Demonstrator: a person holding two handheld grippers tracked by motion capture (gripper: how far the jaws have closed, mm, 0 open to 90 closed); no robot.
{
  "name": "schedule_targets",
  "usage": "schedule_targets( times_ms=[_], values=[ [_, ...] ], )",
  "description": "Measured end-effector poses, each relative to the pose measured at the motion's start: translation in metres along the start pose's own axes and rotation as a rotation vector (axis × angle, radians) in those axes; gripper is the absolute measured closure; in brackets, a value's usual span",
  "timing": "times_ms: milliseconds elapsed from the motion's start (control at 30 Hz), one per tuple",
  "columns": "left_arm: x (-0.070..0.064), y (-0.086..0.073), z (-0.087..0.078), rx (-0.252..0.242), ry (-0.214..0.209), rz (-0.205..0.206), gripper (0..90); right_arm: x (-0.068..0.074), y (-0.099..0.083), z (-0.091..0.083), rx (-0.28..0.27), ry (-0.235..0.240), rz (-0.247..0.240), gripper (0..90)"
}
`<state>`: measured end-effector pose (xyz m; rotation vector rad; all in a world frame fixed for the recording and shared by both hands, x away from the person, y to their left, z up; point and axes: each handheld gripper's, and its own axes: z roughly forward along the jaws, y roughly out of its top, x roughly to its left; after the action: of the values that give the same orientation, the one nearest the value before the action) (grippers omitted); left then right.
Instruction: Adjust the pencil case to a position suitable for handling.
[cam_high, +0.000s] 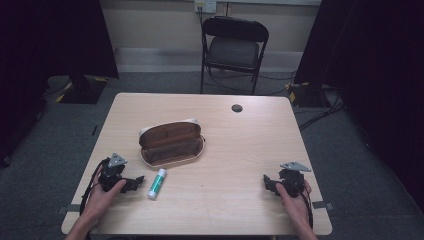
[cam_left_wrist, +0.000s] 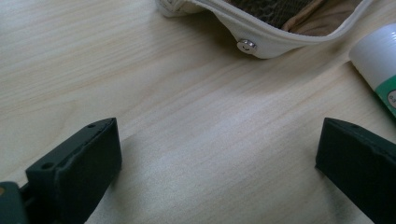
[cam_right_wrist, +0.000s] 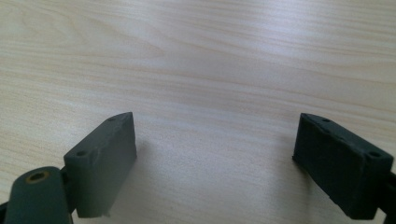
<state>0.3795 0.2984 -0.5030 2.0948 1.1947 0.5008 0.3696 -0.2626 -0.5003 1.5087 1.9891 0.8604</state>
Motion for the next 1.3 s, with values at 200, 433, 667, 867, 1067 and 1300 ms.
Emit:
schedule_targets(
  times_ms=[200,433,667,867,1067,1300],
  values=[
    [0.001,0.002,0.001,0.012,-0.009,0.003,0.3,0.0,0.0,0.0,0.001,-0.001,0.0,12.0],
    [0.004,0.002,-0.001,-0.004,0.001,-0.006,5.3,-0.001,0.001,0.001,0.0,0.007,-0.007,11.9],
    [0.003,0.001,-0.008,0.001,0.014,-0.026,15.7,0.0,0.0,0.0,0.0,0.003,-0.005,12.0],
    [0.005,0.005,-0.015,-0.031,-0.023,-0.024,16.4,0.0,0.0,0.0,-0.001,0.002,-0.006,11.9],
    [0.003,0.019,-0.029,-0.107,-0.067,-0.048,19.1,0.0,0.0,0.001,-0.001,0.006,-0.007,11.9],
    [-0.001,0.036,-0.037,-0.142,-0.083,-0.028,25.2,0.0,0.0,0.001,-0.001,0.006,-0.007,11.9]
  ],
)
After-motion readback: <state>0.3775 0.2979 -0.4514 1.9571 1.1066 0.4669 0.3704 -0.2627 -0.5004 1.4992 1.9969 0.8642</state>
